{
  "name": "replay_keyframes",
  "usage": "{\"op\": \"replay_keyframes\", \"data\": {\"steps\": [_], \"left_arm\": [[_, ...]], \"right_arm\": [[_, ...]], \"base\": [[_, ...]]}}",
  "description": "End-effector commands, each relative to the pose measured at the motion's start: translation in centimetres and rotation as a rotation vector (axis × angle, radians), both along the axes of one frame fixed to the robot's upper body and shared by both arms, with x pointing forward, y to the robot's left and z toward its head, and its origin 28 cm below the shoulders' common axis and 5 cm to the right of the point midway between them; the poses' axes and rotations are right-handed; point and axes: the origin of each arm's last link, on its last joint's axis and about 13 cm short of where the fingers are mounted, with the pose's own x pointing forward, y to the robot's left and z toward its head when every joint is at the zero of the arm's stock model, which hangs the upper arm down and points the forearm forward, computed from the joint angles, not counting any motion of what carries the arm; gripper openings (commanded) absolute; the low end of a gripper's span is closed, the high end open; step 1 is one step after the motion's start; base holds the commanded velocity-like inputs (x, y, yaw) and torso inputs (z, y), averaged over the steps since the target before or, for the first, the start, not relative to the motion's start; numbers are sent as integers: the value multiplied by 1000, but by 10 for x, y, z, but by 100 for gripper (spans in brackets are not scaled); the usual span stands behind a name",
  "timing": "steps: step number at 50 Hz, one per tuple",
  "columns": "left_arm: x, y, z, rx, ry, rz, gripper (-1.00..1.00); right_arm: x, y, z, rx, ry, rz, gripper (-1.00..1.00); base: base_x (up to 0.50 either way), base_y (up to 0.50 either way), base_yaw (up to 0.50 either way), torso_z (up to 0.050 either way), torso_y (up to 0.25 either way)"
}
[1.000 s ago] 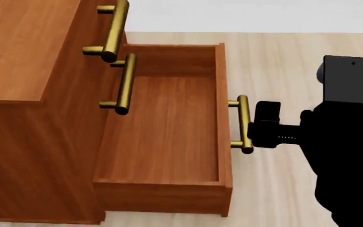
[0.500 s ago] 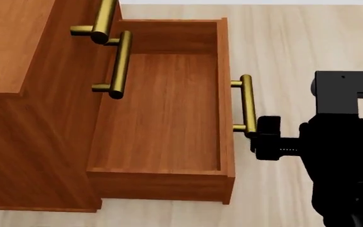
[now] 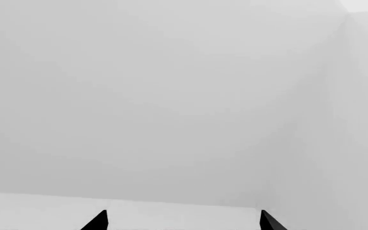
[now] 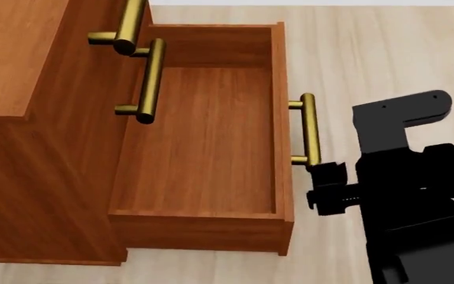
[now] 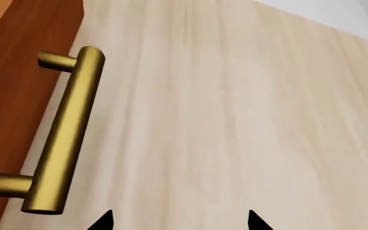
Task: Close the bottom drawer of the cabinet and open the top drawer.
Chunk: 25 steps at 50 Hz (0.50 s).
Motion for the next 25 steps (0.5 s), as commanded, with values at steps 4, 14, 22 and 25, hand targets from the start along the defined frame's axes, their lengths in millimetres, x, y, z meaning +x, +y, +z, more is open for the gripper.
{"op": "replay_keyframes", "data": {"steps": [4, 14, 22, 25], "left_arm": [[0, 0, 0, -1, -5, -8, 100], [0, 0, 0, -3, -10, -10, 100], [0, 0, -1, -2, -8, -11, 100], [-1, 0, 0, -3, -8, -10, 100]], "right_arm": [[13, 7, -10, -87, 34, 23, 100], [16, 13, -11, -72, 45, 65, 100], [21, 19, -4, -54, 33, 121, 100], [23, 22, -3, -51, 34, 129, 100]], "base": [[0, 0, 0, 0, 0], [0, 0, 0, 0, 0], [0, 0, 0, 0, 0], [0, 0, 0, 0, 0]]}}
